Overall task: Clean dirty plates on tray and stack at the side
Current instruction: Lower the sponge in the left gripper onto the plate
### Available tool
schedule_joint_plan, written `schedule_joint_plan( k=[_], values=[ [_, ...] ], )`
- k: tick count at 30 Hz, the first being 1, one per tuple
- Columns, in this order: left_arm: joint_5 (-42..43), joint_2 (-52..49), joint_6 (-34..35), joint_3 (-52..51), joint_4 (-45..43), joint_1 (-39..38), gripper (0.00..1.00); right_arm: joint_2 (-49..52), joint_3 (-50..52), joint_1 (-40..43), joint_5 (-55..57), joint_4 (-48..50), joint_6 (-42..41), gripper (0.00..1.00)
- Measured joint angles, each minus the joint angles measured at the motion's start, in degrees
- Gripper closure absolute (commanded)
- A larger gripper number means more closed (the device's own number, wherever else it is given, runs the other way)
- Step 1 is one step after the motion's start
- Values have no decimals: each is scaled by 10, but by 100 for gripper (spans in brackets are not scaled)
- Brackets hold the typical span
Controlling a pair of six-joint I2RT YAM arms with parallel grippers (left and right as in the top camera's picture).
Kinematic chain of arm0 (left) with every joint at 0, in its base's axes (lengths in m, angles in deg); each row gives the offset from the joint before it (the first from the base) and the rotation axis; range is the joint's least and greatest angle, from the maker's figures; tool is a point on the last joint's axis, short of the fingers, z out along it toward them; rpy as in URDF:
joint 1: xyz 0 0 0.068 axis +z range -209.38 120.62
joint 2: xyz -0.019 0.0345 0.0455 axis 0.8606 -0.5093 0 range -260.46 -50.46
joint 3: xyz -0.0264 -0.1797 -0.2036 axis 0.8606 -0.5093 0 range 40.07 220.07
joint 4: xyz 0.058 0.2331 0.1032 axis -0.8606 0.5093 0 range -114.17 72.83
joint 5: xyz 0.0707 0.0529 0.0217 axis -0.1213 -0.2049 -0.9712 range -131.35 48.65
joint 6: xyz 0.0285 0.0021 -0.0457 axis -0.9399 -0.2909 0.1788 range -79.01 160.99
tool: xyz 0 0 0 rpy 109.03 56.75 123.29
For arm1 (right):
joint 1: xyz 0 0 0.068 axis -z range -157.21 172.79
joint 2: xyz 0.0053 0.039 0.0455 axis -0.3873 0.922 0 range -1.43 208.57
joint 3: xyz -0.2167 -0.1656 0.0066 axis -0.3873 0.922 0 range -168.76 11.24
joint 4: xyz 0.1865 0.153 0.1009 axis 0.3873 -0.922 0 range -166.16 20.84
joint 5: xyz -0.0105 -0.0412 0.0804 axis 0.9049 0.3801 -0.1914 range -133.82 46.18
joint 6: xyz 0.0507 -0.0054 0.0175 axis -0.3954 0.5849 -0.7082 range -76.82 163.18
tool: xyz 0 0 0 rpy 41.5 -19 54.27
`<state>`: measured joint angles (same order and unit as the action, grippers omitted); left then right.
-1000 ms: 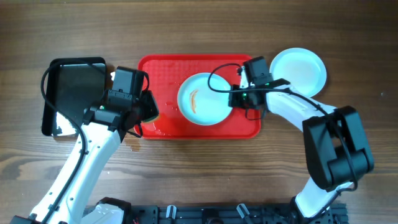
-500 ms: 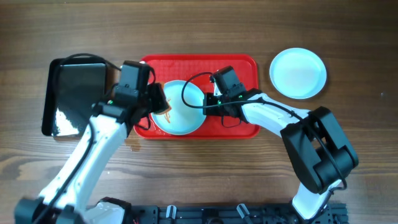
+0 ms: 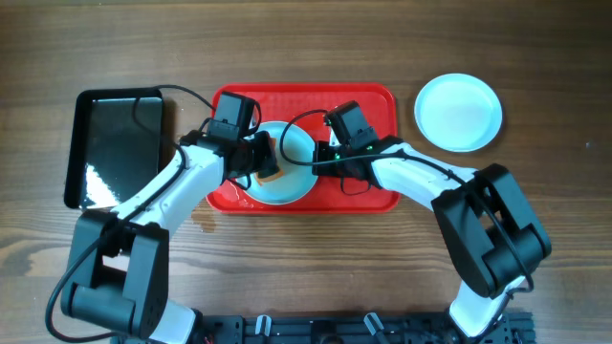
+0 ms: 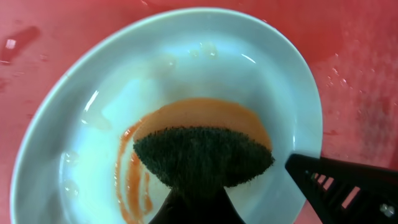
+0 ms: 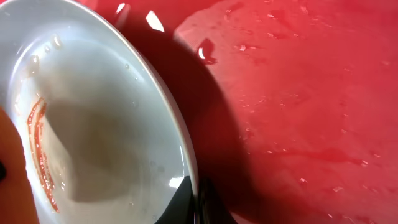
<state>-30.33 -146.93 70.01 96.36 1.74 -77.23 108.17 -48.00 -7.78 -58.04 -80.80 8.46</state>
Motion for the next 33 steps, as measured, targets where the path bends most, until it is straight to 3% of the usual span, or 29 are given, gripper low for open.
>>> schedule_joint_plan(
  k=[5,12,23,33],
  values=[
    [13,-1,0,0,-5,-14,96,-6,-32,0,77,-89,-10,96],
    [20,-1,0,0,-17,-24,96,-6,-58,0,99,-152,10,97],
    [20,-5,0,0,-50,-38,96,-6,-61,-13,107,-153,17,96],
    [26,-76,9,0,-78,-69,96,-6,-61,-18,108,-152,15,96]
  ],
)
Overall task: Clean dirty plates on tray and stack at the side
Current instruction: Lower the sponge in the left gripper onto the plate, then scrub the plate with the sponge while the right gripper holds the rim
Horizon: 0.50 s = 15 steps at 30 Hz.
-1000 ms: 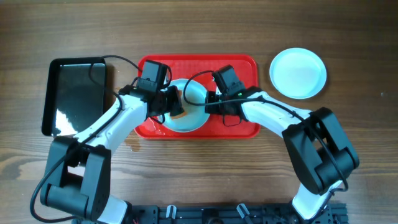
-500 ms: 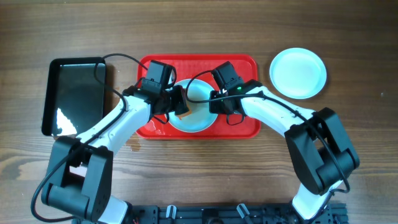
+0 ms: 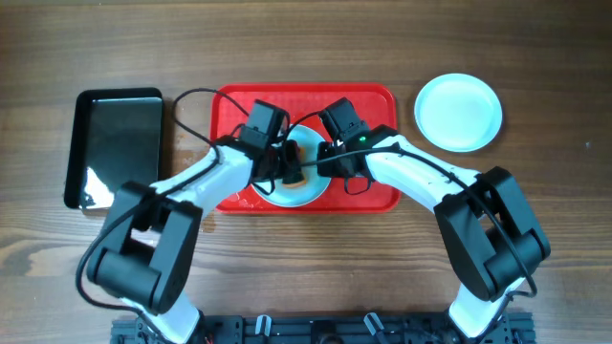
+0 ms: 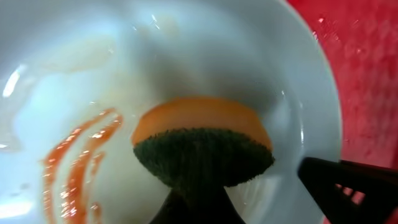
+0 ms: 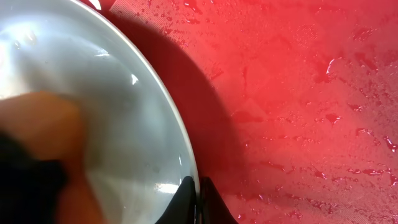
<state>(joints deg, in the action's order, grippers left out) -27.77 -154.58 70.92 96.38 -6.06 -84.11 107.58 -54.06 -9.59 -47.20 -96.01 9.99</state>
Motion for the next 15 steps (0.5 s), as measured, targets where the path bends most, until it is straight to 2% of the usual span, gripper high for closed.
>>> schedule_joint_plan(
  k=[6,11,15],
  values=[
    [-26,-2,0,3,12,-5,96,0,0,0,0,-1,0,96],
    [-153,3,-3,17,70,-14,96,0,0,0,0,-2,0,96],
    [-246,5,-30,17,79,-14,96,0,0,0,0,-2,0,96]
  ],
)
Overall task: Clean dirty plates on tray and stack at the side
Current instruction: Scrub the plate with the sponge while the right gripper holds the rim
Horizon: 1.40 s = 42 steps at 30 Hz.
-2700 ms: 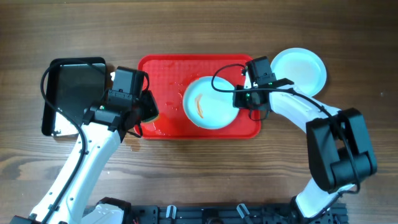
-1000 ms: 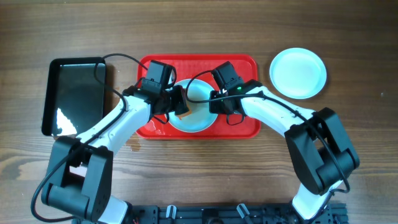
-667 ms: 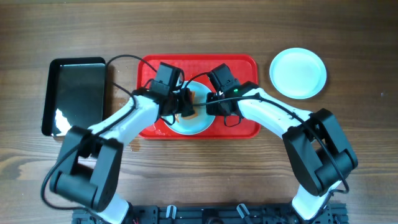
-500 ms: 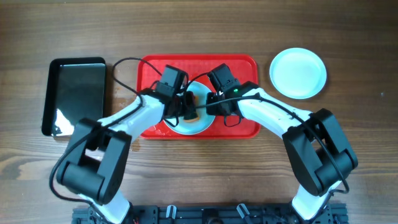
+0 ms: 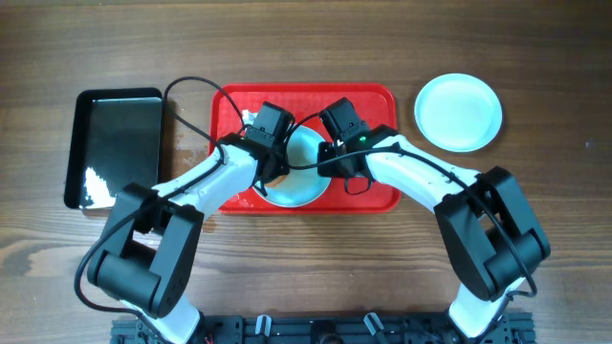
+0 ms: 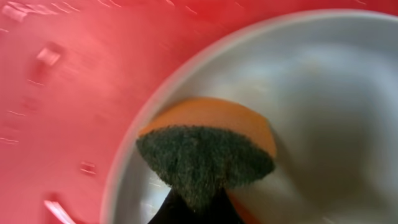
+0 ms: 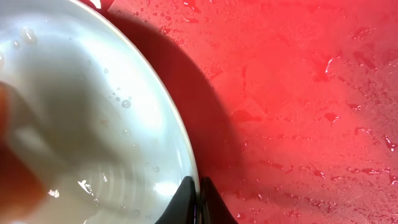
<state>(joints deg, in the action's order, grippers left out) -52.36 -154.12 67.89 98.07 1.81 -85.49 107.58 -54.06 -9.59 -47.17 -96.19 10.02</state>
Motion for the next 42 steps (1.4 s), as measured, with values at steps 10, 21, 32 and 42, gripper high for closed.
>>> schedule_joint_plan(
  k=[10,21,32,42],
  values=[
    [-116,2,-21,14,41,-9,96,0,-1,-8,-12,2,-2,96],
    [-31,75,1,47,6,-30,96,0,-1,-4,-11,-4,-2,96],
    [88,-37,4,47,-23,-29,96,0,-1,-3,-11,-8,-2,96],
    [-9,-42,4,59,31,-29,96,0,-1,-1,-14,-8,-2,96]
  ],
)
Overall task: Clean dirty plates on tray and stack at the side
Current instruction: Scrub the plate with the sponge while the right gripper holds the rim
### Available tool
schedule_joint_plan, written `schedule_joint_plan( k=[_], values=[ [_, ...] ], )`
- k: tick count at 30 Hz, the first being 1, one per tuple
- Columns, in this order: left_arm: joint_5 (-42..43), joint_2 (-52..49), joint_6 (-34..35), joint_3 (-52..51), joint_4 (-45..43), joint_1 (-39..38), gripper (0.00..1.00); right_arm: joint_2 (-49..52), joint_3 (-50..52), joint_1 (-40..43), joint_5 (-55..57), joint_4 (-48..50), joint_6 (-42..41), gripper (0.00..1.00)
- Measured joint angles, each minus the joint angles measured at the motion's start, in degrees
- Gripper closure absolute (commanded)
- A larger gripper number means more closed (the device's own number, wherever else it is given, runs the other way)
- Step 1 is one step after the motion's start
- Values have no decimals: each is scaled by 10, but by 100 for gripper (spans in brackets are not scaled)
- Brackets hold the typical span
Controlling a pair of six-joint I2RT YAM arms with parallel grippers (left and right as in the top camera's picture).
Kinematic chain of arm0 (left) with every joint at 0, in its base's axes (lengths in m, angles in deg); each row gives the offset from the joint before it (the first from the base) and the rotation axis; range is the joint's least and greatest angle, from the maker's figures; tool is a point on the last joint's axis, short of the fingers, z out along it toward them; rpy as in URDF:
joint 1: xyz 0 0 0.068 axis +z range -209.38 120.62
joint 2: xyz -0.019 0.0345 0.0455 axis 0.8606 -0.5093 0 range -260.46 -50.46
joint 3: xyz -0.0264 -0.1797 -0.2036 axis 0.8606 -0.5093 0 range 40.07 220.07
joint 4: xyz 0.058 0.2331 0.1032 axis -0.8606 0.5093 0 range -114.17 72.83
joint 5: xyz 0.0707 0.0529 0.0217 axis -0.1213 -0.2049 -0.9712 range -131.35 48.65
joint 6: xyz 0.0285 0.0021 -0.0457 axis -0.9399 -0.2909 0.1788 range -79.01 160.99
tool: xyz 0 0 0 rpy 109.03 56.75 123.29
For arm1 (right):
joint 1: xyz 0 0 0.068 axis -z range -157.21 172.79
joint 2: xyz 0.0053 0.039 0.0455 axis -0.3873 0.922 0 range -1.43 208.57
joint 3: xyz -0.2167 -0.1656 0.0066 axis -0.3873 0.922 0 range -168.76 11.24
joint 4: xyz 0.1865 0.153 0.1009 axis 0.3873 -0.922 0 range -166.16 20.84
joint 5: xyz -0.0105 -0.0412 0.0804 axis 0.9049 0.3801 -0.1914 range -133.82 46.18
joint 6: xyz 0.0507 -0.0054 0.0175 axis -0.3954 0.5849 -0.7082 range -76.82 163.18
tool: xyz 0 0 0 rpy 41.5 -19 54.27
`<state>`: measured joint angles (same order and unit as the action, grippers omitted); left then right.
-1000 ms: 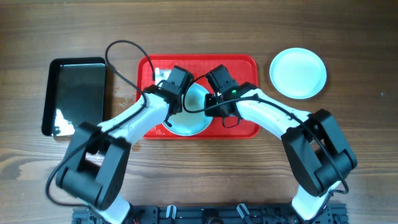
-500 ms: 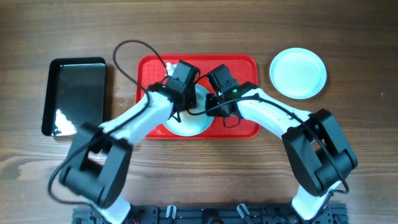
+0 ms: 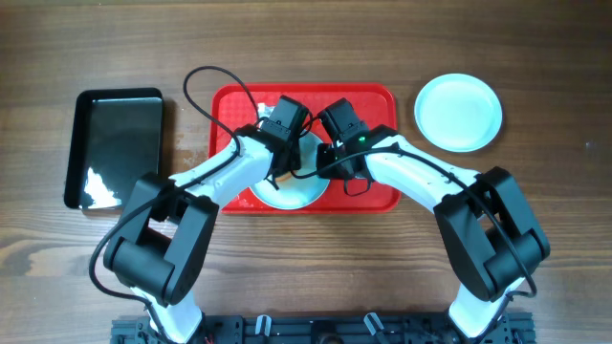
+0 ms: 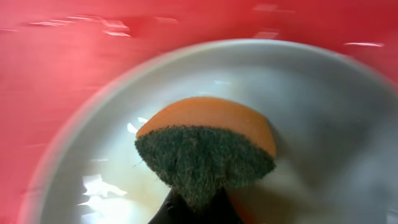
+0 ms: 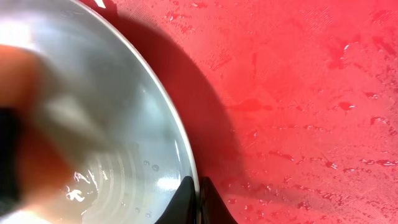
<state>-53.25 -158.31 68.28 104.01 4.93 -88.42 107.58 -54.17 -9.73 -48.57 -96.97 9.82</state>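
Note:
A pale blue plate (image 3: 287,191) lies on the red tray (image 3: 368,105), wet inside, with no sauce showing. My left gripper (image 4: 198,208) is shut on an orange sponge with a dark green scouring face (image 4: 205,152), pressed into the plate (image 4: 323,118) near its far rim. My right gripper (image 5: 196,196) is shut on the plate's right rim (image 5: 177,124), one finger inside and one outside. In the overhead view the left gripper (image 3: 284,143) and the right gripper (image 3: 328,158) stand close together over the plate. A clean white plate (image 3: 458,112) sits off the tray at the right.
A black rectangular tray (image 3: 115,148) lies on the wooden table at the left. The red tray's floor (image 5: 311,93) is wet with droplets. Cables loop over the tray's back left corner.
My left gripper with the sponge has moved from the plate's left rim to its far side, nearer the right gripper. The right gripper still pinches the rim.
At first the sponge sat beside red sauce streaks in the plate, held at its rim by my right gripper. Then the sponge was at the plate's right, streaks still showing. Then at the left rim, the plate looking clean. Now it rubs the far side.

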Motion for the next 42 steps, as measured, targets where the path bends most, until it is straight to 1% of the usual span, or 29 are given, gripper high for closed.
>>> schedule_joint_plan(
  k=[2,3,9,15,16,19,23,25,27,29,32,35,38,42],
  values=[
    [-76,-2,0,0,30,9,96,0,0,0,-1,0,0,96],
    [-93,-3,0,0,35,14,96,0,0,0,-4,0,0,96],
    [-129,-4,0,0,49,41,96,1,-9,-14,-31,11,0,96],
    [-163,5,0,10,82,44,96,1,-14,-15,-26,2,-1,96],
    [-191,22,0,13,92,49,96,1,-14,-14,-17,-7,-2,96],
    [-222,59,2,16,108,66,96,1,-12,-5,-2,-12,-3,96],
    [-233,140,17,20,126,74,96,0,-15,-3,15,-25,-3,96],
    [-215,170,21,24,136,74,96,-2,-23,-3,29,-53,-1,96],
    [-179,189,23,28,144,73,96,-4,-37,-3,48,-89,3,96],
    [-135,191,24,29,148,73,96,-7,-63,-3,71,-131,7,96],
    [-63,183,26,29,151,73,96,-22,-110,-3,98,-169,22,96],
    [19,173,26,29,146,73,96,-48,-154,-3,118,-189,35,95],
    [87,157,26,29,135,72,96,-61,-165,-3,126,-196,37,96],
    [136,130,26,29,124,66,96,-61,-164,-3,147,-208,37,96]
  ],
)
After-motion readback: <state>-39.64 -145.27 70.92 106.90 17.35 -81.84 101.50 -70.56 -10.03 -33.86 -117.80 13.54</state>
